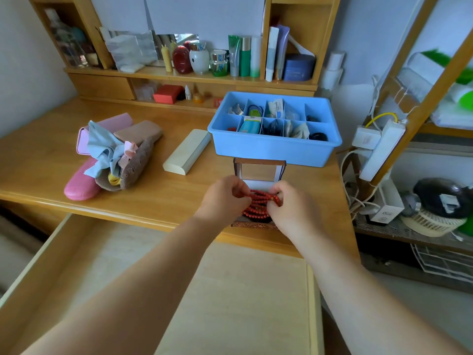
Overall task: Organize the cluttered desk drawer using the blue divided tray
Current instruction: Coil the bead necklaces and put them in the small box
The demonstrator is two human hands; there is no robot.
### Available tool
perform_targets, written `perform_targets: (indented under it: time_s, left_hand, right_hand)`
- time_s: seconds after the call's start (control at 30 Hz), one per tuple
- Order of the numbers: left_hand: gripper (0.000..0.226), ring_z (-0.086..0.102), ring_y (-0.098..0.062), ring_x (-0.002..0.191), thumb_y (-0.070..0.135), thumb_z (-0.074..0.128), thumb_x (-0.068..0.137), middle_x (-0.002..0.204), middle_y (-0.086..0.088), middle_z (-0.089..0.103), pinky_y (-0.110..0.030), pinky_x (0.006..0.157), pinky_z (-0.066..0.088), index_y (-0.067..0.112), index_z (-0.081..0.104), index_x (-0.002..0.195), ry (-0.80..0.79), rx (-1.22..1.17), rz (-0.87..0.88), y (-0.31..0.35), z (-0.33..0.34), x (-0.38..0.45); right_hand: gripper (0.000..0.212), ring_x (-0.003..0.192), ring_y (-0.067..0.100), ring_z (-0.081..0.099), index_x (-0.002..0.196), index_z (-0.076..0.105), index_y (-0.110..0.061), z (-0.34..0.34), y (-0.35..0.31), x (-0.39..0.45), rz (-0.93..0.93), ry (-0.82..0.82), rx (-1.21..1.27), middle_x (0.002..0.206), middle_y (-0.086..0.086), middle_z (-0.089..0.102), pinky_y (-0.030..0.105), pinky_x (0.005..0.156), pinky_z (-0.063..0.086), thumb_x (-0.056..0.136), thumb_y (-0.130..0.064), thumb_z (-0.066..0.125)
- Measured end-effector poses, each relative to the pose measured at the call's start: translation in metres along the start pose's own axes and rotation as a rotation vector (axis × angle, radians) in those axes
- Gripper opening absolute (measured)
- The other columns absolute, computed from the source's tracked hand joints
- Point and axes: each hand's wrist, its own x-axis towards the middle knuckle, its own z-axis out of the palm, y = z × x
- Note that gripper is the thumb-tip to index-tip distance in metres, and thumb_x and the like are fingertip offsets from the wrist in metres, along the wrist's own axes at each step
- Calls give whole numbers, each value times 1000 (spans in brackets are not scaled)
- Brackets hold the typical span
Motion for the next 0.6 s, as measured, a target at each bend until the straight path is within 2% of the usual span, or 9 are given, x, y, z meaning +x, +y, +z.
perform_targets:
  time_s: [0.1, 0.17, 0.27, 0.33, 0.4, 0.47, 0.5, 0.53, 0.6]
  left_hand:
    - [16, 60, -9, 67, 13, 63, 82, 81, 8, 65, -21, 52, 49, 28, 59, 85, -54, 166, 65, 4, 1, -1]
    - [21, 63, -12, 80, 16, 61, 84, 96, 5, 69, -25, 66, 53, 27, 63, 103, -65, 290, 117, 7, 0, -3]
    - [31, 61, -15, 98, 15, 54, 90, 114, 4, 65, -23, 76, 48, 23, 63, 118, 63, 453, 233, 3, -1, -11]
    - [32, 62, -19, 104, 9, 50, 92, 120, 1, 65, -25, 80, 49, 17, 63, 120, 159, 420, 348, -6, -1, -21]
    - [36, 57, -21, 118, 7, 49, 92, 131, -5, 59, -32, 95, 48, 11, 58, 127, 128, 360, 436, -17, 3, -30]
    - [45, 36, -18, 138, 18, 45, 97, 149, -5, 40, -35, 115, 27, 12, 42, 141, -3, 443, 470, -30, 12, -41]
    - [51, 21, -15, 145, 28, 40, 99, 155, -2, 27, -34, 119, 14, 16, 30, 147, -69, 542, 476, -36, 16, -45]
    - [55, 7, -11, 147, 36, 33, 100, 159, 2, 15, -32, 121, 3, 19, 19, 150, -111, 640, 480, -43, 19, -46]
    - [59, -8, -7, 146, 45, 24, 100, 159, 6, 0, -30, 119, -7, 23, 6, 152, -137, 753, 472, -49, 23, -46]
  right_hand:
    - [21, 93, 17, 59, 106, 61, -26, 6, 3, -1, -99, 92, -52, 104, -8, 63, 27, 68, 44, 87, -21, 58]
    - [20, 90, 19, 59, 105, 62, -22, 9, 5, -2, -146, 146, -63, 105, -5, 59, 26, 65, 41, 86, -18, 61]
    - [18, 83, 20, 60, 100, 65, -16, 11, 11, -8, -244, 227, -36, 103, -2, 57, 27, 62, 44, 83, -10, 62]
    - [21, 84, 21, 62, 97, 70, -11, 11, 16, -12, -389, 254, 30, 100, 0, 64, 26, 69, 48, 81, -1, 61]
    - [21, 88, 25, 65, 99, 72, -6, 14, 25, -18, -509, 267, 42, 102, 3, 69, 29, 78, 50, 82, -1, 60]
    - [24, 96, 29, 66, 104, 72, -4, 18, 35, -25, -559, 261, -24, 110, 7, 69, 38, 89, 51, 87, -11, 57]
    - [29, 104, 29, 64, 109, 70, -4, 20, 40, -29, -567, 237, -87, 116, 9, 68, 44, 97, 47, 90, -18, 53]
    - [36, 112, 28, 61, 114, 68, -5, 22, 43, -32, -573, 198, -163, 123, 10, 65, 47, 103, 40, 93, -24, 46]
    - [46, 125, 25, 53, 124, 62, -7, 23, 45, -37, -587, 119, -300, 133, 9, 57, 48, 108, 29, 95, -33, 38]
